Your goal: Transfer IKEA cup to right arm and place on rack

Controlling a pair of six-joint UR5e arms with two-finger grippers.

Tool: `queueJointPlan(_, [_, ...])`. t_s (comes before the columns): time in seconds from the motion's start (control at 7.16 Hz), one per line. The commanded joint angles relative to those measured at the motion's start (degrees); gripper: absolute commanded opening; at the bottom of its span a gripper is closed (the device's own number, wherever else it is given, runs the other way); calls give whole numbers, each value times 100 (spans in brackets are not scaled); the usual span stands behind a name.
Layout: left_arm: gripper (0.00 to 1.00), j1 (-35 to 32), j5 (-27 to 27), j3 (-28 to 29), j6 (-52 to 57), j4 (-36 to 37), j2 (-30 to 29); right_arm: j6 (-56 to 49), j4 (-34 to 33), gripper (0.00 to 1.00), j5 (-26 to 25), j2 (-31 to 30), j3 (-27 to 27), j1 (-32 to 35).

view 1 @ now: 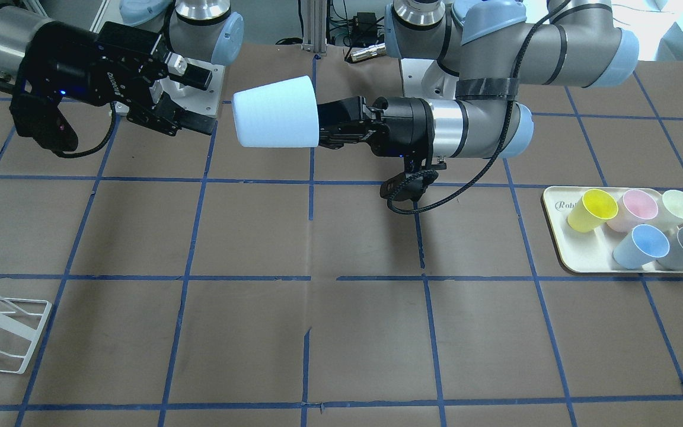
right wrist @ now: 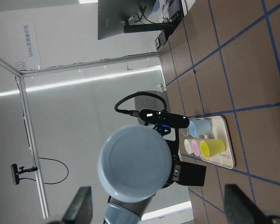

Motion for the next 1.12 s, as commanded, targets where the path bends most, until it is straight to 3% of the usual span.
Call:
queueJointPlan(0.0, [0,-226,-19,2,4,66,-86,203,-138,100,334,72,-41,6])
queueJointPlan(0.98, [0,-244,-309,20,-58,66,-87,221,-333,100,300,63,47,58])
